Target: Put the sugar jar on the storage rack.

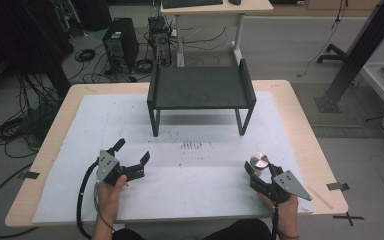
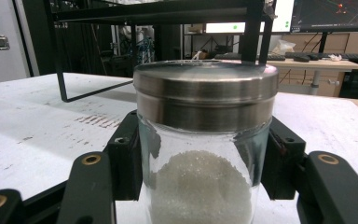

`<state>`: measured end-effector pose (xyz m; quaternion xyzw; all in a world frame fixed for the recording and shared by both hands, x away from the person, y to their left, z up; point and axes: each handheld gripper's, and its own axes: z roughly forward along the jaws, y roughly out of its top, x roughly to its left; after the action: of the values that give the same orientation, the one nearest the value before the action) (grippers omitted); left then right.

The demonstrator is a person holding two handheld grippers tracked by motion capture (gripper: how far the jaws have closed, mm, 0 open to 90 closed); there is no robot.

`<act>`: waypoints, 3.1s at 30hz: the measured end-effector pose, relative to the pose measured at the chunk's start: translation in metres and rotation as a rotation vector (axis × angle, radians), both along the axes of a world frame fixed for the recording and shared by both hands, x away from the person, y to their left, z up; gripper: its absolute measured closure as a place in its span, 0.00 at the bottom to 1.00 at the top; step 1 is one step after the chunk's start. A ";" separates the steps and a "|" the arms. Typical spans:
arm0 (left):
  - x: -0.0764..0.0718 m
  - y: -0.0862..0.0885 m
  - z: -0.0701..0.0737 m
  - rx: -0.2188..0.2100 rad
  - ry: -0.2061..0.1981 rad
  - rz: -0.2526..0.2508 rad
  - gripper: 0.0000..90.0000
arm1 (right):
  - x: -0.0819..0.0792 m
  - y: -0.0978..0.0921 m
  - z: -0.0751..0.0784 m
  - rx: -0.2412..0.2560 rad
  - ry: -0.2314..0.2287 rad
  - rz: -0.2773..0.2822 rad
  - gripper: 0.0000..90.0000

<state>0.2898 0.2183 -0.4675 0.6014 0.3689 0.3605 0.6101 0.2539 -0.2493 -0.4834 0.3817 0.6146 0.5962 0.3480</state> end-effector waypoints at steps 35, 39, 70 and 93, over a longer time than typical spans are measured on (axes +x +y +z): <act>0.000 0.000 0.000 0.001 0.002 0.004 0.01 | 0.001 -0.001 0.004 -0.002 0.030 0.011 0.49; 0.000 0.000 0.000 0.001 0.002 0.005 0.01 | 0.001 -0.002 0.006 -0.009 0.039 0.015 0.49; 0.000 0.000 0.000 0.001 0.001 0.004 0.01 | 0.016 0.026 0.063 0.002 0.011 0.093 0.49; 0.000 0.000 0.000 0.001 0.001 0.004 0.01 | 0.065 0.062 0.125 0.001 -0.049 0.152 0.49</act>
<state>0.2897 0.2181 -0.4675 0.6012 0.3705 0.3614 0.6089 0.3187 -0.1874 -0.3580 0.3195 0.6330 0.6302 0.3163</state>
